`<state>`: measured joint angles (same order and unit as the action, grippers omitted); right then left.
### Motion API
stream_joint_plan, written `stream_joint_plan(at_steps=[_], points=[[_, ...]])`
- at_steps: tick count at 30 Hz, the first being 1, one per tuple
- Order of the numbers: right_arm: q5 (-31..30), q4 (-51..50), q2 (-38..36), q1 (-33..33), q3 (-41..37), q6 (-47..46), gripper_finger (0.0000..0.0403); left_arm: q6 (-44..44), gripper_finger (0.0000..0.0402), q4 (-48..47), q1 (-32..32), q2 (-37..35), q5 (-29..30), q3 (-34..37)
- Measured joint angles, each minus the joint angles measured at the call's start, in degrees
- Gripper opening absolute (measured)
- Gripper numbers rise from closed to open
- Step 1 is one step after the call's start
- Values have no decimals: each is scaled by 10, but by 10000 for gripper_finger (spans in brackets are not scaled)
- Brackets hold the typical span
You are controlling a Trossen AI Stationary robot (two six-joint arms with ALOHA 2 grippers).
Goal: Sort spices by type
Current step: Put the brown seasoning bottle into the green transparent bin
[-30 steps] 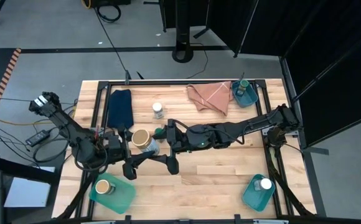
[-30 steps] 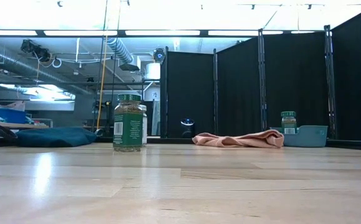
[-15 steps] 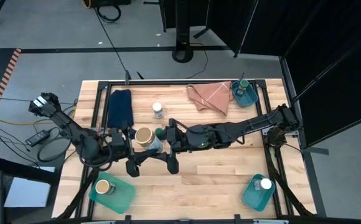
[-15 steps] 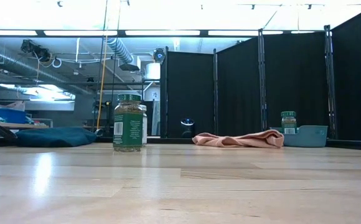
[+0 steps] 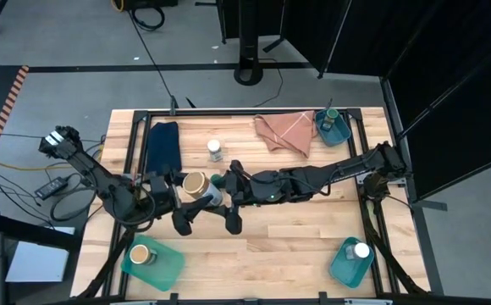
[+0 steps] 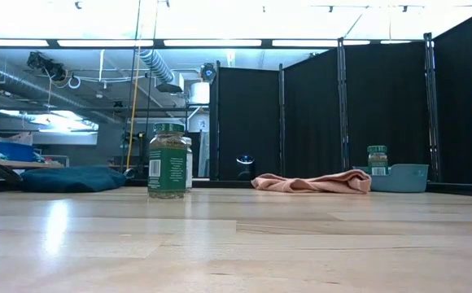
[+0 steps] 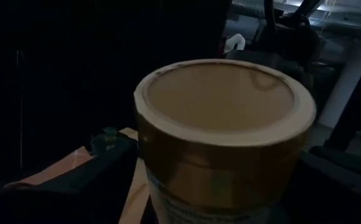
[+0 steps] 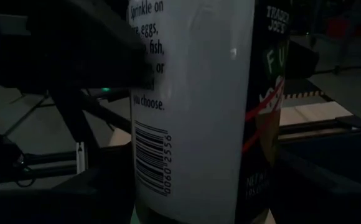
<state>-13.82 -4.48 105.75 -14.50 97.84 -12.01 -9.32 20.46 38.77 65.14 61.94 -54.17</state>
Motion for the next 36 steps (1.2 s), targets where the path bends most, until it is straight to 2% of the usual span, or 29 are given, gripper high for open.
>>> stream_joint_plan(at_steps=[5,8,19,25,30,36], points=[[0,2,0,1,0,0,284,1,359,-4,2,-3,14,0],[3,4,0,0,0,0,284,14,360,-9,23,-19,15,0],[6,6,0,1,0,-4,284,16,360,-67,122,-103,66,0],[5,5,0,1,0,-4,284,-3,360,-114,148,-157,67,0],[5,-16,0,1,0,-19,284,-43,360,-202,154,-197,55,-9],[4,-34,0,1,0,-35,284,-130,360,-427,143,-183,12,-117]])
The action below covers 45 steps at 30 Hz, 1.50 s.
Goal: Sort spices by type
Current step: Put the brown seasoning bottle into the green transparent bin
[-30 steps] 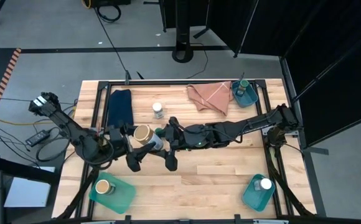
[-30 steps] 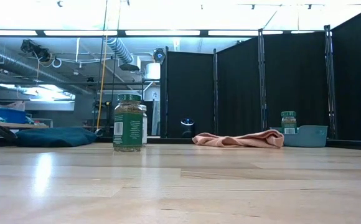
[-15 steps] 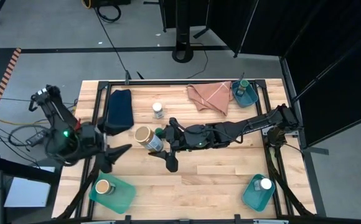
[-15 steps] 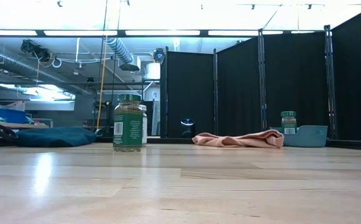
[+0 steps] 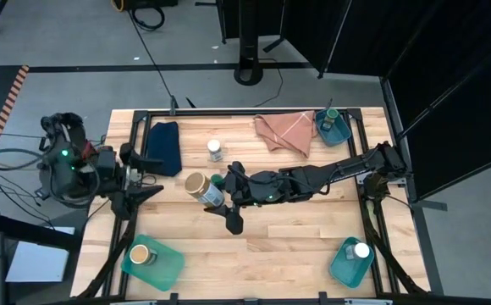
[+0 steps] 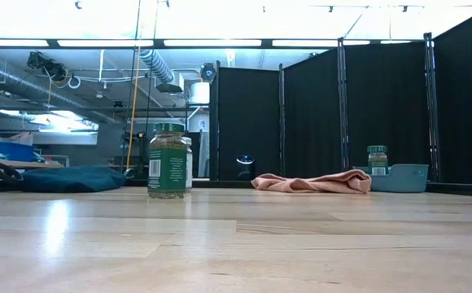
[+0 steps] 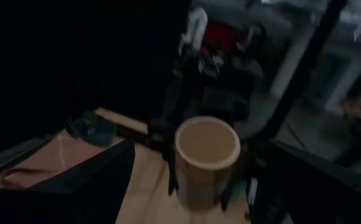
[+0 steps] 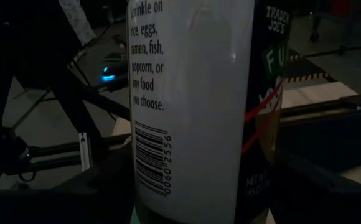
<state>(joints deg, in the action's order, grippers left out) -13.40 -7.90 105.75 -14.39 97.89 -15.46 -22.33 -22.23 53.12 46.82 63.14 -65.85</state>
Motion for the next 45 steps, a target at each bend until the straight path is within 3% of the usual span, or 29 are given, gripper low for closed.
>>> stream_joint_plan(at_steps=[6,10,17,26,37,45], points=[[-1,0,0,1,0,0,284,-136,360,-267,-45,56,-121,-140],[-1,-2,0,1,0,0,284,-169,360,-362,-86,96,-208,-209],[-1,-34,0,1,0,-14,284,-107,360,-376,-156,134,-302,-272],[-1,-36,0,1,0,-14,284,-68,360,-381,-243,180,-429,-277],[-1,-38,0,1,0,-10,284,-1,360,-391,-285,226,-448,-277],[-1,-52,1,1,0,-9,284,1,360,-390,-291,226,-467,-277]])
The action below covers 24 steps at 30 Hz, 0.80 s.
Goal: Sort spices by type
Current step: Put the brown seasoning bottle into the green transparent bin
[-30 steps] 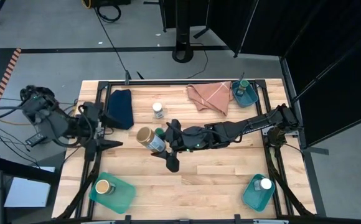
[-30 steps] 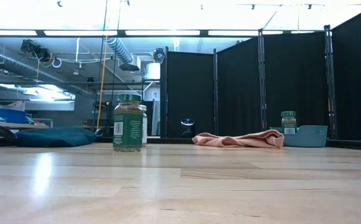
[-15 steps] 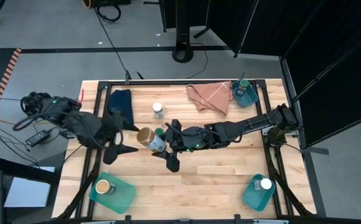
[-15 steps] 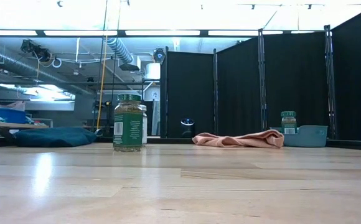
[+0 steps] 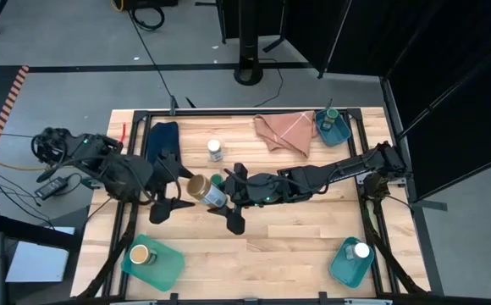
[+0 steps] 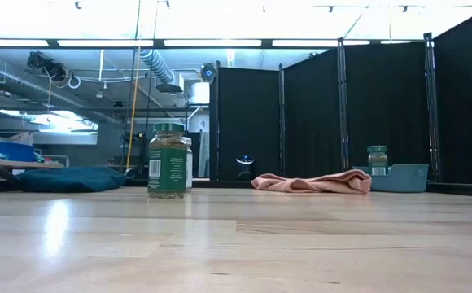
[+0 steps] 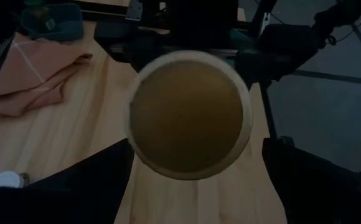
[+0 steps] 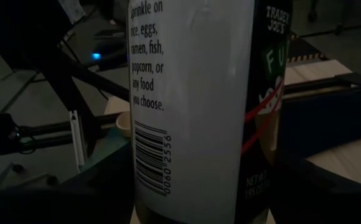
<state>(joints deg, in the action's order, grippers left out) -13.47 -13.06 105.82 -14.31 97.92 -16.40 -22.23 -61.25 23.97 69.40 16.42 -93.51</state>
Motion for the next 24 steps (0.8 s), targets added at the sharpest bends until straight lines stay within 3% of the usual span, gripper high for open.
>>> stream_joint_plan(at_steps=[24], points=[[0,-11,0,0,0,-4,284,66,360,17,-104,24,-160,-6]])
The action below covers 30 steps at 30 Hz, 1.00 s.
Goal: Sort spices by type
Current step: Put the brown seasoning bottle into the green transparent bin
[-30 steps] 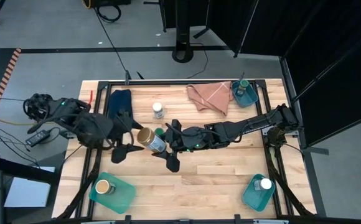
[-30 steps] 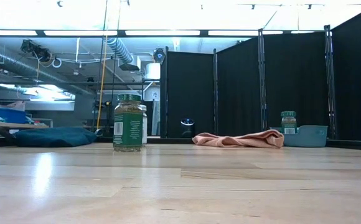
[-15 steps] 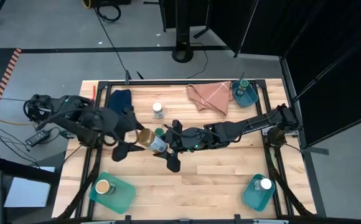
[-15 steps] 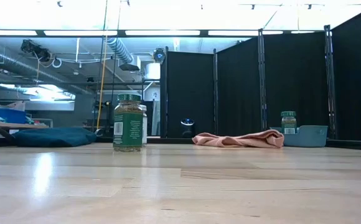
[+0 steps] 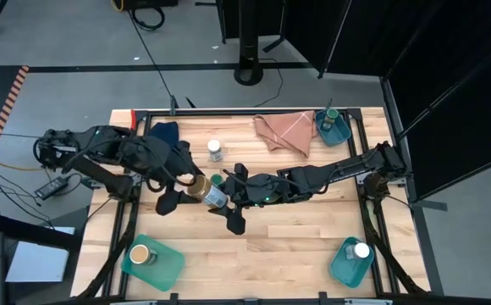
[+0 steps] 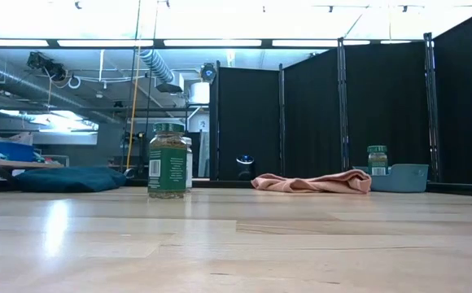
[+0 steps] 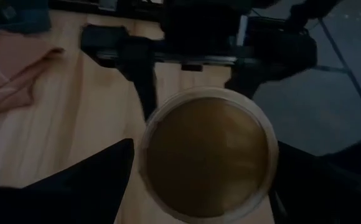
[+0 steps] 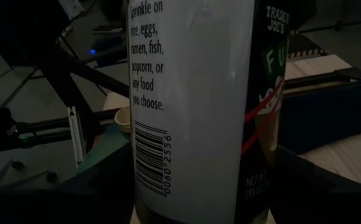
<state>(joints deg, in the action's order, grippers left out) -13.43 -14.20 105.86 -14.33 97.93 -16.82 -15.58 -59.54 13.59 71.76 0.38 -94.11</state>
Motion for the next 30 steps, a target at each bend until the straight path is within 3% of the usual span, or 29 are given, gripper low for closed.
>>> stream_joint_plan(at_steps=[8,20,27,30], points=[[0,-1,0,0,0,-1,284,18,352,0,-5,21,-21,0],[2,-2,0,0,0,-2,284,19,279,4,-5,21,-21,0],[1,-2,0,0,0,-7,286,18,277,7,-5,20,-20,0],[9,-1,0,0,0,-13,310,18,276,10,-5,20,-20,0]])
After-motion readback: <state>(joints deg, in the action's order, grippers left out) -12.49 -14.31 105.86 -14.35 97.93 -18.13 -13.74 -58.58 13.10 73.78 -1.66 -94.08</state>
